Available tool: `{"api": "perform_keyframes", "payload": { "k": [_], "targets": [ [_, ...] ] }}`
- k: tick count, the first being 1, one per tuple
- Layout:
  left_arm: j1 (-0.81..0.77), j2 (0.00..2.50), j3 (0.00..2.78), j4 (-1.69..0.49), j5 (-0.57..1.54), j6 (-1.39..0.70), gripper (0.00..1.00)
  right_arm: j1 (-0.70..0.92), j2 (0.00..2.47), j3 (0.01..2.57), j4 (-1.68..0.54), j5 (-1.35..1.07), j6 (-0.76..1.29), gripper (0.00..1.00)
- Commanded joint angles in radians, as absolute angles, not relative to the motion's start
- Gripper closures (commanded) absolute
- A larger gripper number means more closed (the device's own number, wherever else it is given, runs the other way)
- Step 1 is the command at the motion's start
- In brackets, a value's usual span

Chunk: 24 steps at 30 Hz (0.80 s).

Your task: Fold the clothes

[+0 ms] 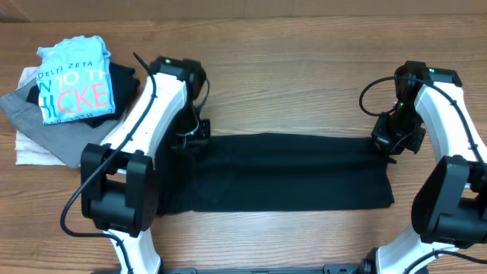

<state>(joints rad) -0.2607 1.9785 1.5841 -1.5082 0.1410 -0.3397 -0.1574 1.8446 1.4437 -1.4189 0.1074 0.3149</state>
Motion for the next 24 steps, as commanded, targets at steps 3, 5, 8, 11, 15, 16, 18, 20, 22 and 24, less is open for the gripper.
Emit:
{"api": "perform_keyframes", "payload": {
  "k": [3, 5, 8, 11, 15, 16, 18, 20, 22, 24],
  "targets": [
    [-0.264, 1.960, 1.495, -1.513, 0.063, -0.341, 0.96, -0.166, 1.837, 1.411, -1.447, 0.150, 0.319, 0.96],
    [-0.264, 1.960, 1.479, -1.511, 0.063, -0.341, 0.96, -0.166, 1.837, 1.396, -1.453, 0.156, 0.319, 0.96],
    [-0.266, 1.960, 1.472, -1.517, 0.065, -0.340, 0.96, -0.166, 1.837, 1.376, -1.453, 0.157, 0.324, 0.95],
    [-0.276, 1.960, 1.472, -1.556, 0.071, -0.321, 0.71, -0.166, 1.837, 1.357, -1.452, 0.165, 0.327, 0.77],
    [-0.278, 1.942, 1.472, -1.594, 0.072, -0.314, 0.62, -0.166, 1.837, 1.351, -1.454, 0.191, 0.349, 0.67],
    [-0.278, 1.928, 1.474, -1.597, 0.075, -0.314, 0.62, -0.166, 1.837, 1.351, -1.454, 0.191, 0.349, 0.67],
    [-0.277, 1.889, 1.478, -1.591, 0.084, -0.315, 0.63, -0.166, 1.837, 1.351, -1.457, 0.191, 0.349, 0.67],
    [-0.273, 1.843, 1.488, -1.565, 0.086, -0.315, 0.63, -0.166, 1.837, 1.351, -1.455, 0.191, 0.349, 0.66],
    [-0.269, 1.787, 1.490, -1.507, 0.089, -0.345, 0.64, -0.166, 1.837, 1.351, -1.452, 0.188, 0.349, 0.66],
    [-0.269, 1.744, 1.490, -1.445, 0.087, -0.345, 0.64, -0.166, 1.837, 1.351, -1.443, 0.169, 0.349, 0.67]
  ]
}}
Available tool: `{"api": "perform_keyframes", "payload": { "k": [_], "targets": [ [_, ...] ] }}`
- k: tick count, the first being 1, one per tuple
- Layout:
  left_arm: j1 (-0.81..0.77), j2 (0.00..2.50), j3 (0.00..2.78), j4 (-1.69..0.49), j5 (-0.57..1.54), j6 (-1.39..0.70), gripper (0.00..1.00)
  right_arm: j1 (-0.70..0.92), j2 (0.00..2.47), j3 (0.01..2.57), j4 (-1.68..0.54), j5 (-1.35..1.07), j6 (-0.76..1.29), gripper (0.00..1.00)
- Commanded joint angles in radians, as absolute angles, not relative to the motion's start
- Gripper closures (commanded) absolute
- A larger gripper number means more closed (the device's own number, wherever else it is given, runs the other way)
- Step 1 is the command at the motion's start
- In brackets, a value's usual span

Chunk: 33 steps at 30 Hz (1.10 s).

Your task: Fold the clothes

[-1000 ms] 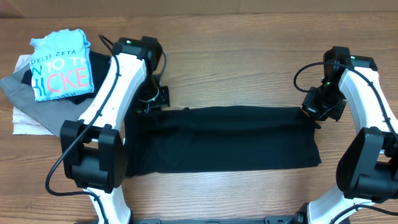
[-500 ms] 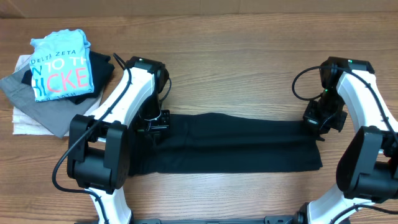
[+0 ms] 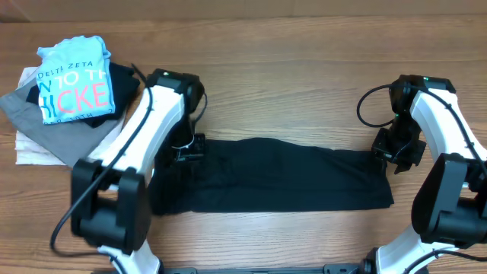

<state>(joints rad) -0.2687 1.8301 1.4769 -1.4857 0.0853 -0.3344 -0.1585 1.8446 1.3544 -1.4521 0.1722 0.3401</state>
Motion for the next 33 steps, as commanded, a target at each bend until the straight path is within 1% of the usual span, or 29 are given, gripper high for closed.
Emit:
{"api": "perform_keyframes", "payload": {
  "k": [1, 3, 6, 10, 16, 21, 25, 27, 28, 29, 30, 33],
  "targets": [
    [-0.269, 1.730, 1.490, -1.419, 0.086, -0.345, 0.64, -0.166, 1.837, 1.351, -1.437, 0.151, 0.348, 0.67],
    [-0.269, 1.717, 1.489, -1.374, 0.091, -0.346, 0.64, -0.166, 1.837, 1.351, -1.420, 0.086, 0.313, 0.67],
    [-0.269, 1.729, 1.483, -1.337, 0.082, -0.346, 0.69, -0.166, 1.836, 1.351, -1.396, -0.017, 0.230, 0.68],
    [-0.269, 1.739, 1.448, -1.313, 0.067, -0.371, 0.73, -0.163, 1.836, 1.351, -1.385, -0.077, 0.185, 0.68],
    [-0.269, 1.739, 1.317, -1.196, 0.088, -0.419, 0.73, -0.187, 1.836, 1.351, -1.374, -0.072, 0.216, 0.68],
    [-0.269, 1.739, 1.184, -1.116, 0.097, -0.466, 0.69, -0.244, 1.836, 1.351, -1.382, -0.074, 0.216, 0.67],
    [-0.269, 1.739, 1.097, -1.042, 0.097, -0.480, 0.69, -0.264, 1.836, 1.351, -1.386, -0.117, 0.164, 0.67],
    [-0.269, 1.739, 1.069, -1.016, 0.097, -0.479, 0.65, -0.264, 1.836, 1.351, -1.391, -0.130, 0.130, 0.64],
    [-0.269, 1.739, 1.061, -1.007, 0.097, -0.479, 0.62, -0.264, 1.836, 1.350, -1.397, -0.133, 0.117, 0.61],
    [-0.269, 1.739, 1.055, -0.999, 0.097, -0.479, 0.62, -0.264, 1.836, 1.348, -1.402, -0.131, 0.101, 0.56],
    [-0.269, 1.739, 1.050, -0.994, 0.097, -0.479, 0.62, -0.264, 1.837, 1.348, -1.408, -0.115, 0.100, 0.54],
    [-0.269, 1.739, 1.050, -0.993, 0.097, -0.479, 0.61, -0.265, 1.837, 1.348, -1.403, -0.102, 0.101, 0.53]
  ]
}}
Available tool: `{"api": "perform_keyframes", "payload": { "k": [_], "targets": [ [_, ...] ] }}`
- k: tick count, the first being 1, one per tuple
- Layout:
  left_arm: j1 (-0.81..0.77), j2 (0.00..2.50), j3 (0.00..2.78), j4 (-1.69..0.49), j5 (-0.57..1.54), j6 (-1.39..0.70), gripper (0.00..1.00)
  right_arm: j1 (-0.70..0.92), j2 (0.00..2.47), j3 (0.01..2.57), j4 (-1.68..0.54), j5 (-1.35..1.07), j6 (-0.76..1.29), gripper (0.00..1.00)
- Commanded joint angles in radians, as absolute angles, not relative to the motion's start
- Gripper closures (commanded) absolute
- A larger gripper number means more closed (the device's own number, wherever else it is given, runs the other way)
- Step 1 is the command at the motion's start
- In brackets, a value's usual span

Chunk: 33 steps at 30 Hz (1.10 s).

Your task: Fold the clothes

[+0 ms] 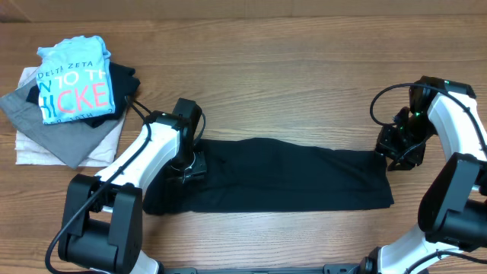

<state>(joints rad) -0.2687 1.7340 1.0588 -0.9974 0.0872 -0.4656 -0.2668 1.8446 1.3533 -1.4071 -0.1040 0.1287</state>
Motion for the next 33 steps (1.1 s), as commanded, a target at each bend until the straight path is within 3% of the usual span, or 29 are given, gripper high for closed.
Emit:
{"api": "perform_keyframes", "payload": {
  "k": [1, 11, 25, 33],
  "targets": [
    [-0.269, 1.739, 1.050, -0.994, 0.097, -0.479, 0.61, -0.265, 1.837, 1.348, -1.394, -0.091, 0.101, 0.53],
    [-0.269, 1.739, 1.050, -0.990, 0.097, -0.479, 0.60, -0.265, 1.849, 1.347, -1.312, -0.045, 0.104, 0.63],
    [-0.269, 1.739, 1.050, -0.989, 0.097, -0.479, 0.60, -0.265, 1.863, 1.334, -1.298, -0.038, 0.104, 0.62],
    [-0.269, 1.739, 1.050, -0.985, 0.097, -0.479, 0.60, -0.265, 1.863, 1.181, -1.188, -0.038, 0.113, 0.61]
  ]
}}
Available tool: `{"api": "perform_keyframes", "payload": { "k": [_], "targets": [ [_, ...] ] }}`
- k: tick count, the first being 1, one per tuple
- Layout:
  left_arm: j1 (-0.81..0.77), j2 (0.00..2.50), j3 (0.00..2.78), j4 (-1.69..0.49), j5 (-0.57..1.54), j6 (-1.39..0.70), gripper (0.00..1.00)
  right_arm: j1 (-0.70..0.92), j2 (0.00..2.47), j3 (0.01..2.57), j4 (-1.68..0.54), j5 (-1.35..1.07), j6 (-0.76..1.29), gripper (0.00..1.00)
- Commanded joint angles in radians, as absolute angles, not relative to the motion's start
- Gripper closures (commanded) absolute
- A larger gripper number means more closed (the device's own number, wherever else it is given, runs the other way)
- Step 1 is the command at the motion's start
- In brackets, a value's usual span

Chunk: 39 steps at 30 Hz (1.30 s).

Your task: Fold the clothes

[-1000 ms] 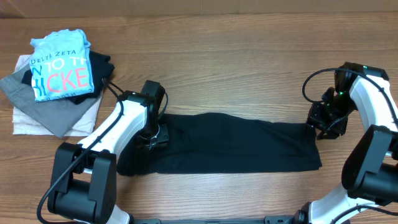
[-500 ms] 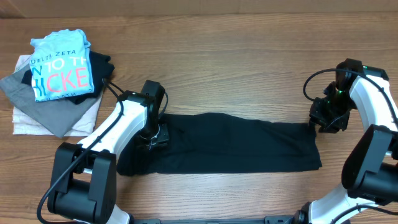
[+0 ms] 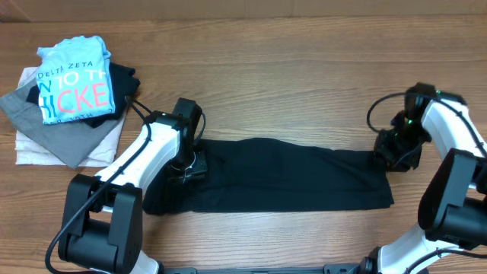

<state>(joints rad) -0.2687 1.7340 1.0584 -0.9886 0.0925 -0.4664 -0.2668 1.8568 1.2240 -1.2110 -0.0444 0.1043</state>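
Observation:
A black garment (image 3: 289,179) lies as a long folded strip across the middle of the table. My left gripper (image 3: 190,164) is down on its left end, pressed against the cloth. At the strip's upper right corner is my right gripper (image 3: 393,154), touching the cloth edge. Both pairs of fingers are hidden under the wrists, so I cannot see how the jaws stand.
A pile of folded clothes (image 3: 68,95) sits at the back left, with a light blue printed shirt (image 3: 76,80) on top of grey, black and white pieces. The wooden table (image 3: 289,76) stretches behind the strip.
My right wrist has shifted slightly left and towards the front, closer onto the garment's right corner. The left arm and the garment look unchanged.
Both grippers were first at the far corners of a wider black garment. Then they stood nearer the front and the far edge had come with them, rumpled. After that the left gripper was lower on the left end, and the garment now lies as a narrower strip.

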Motion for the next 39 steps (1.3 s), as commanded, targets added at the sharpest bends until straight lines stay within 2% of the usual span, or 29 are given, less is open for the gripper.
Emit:
{"api": "perform_keyframes", "payload": {
  "k": [1, 4, 6, 8, 10, 11, 13, 15, 18, 23, 31, 39],
  "targets": [
    [-0.269, 1.739, 1.050, -0.985, 0.097, -0.479, 0.60, -0.265, 1.863, 1.165, -1.174, -0.038, 0.117, 0.61],
    [-0.269, 1.739, 1.050, -0.986, 0.097, -0.479, 0.60, -0.265, 1.863, 1.140, -1.147, -0.026, 0.159, 0.65],
    [-0.269, 1.739, 1.050, -0.986, 0.097, -0.479, 0.60, -0.265, 1.863, 1.136, -1.148, -0.024, 0.180, 0.81],
    [-0.269, 1.739, 1.050, -0.986, 0.097, -0.479, 0.60, -0.265, 1.863, 1.136, -1.157, -0.015, 0.204, 0.90],
    [-0.269, 1.739, 1.050, -0.986, 0.097, -0.479, 0.60, -0.265, 1.863, 1.136, -1.173, 0.001, 0.234, 0.90],
    [-0.269, 1.739, 1.050, -0.986, 0.097, -0.479, 0.60, -0.265, 1.863, 1.136, -1.185, 0.023, 0.259, 0.86],
    [-0.269, 1.739, 1.050, -0.986, 0.097, -0.479, 0.59, -0.266, 1.863, 1.136, -1.218, 0.106, 0.341, 0.72],
    [-0.269, 1.739, 1.050, -0.986, 0.097, -0.479, 0.59, -0.278, 1.863, 1.137, -1.256, 0.211, 0.459, 0.66],
    [-0.269, 1.739, 1.050, -0.986, 0.097, -0.479, 0.59, -0.300, 1.863, 1.139, -1.292, 0.235, 0.537, 0.65],
    [-0.269, 1.739, 1.050, -0.986, 0.097, -0.479, 0.59, -0.316, 1.863, 1.150, -1.325, 0.174, 0.530, 0.65],
    [-0.269, 1.739, 1.050, -0.986, 0.097, -0.476, 0.56, -0.299, 1.798, 1.246, -1.322, -0.124, 0.267, 0.64],
    [-0.268, 1.739, 1.050, -0.986, 0.098, -0.476, 0.56, -0.276, 1.774, 1.247, -1.218, -0.256, 0.190, 0.61]
  ]
}}
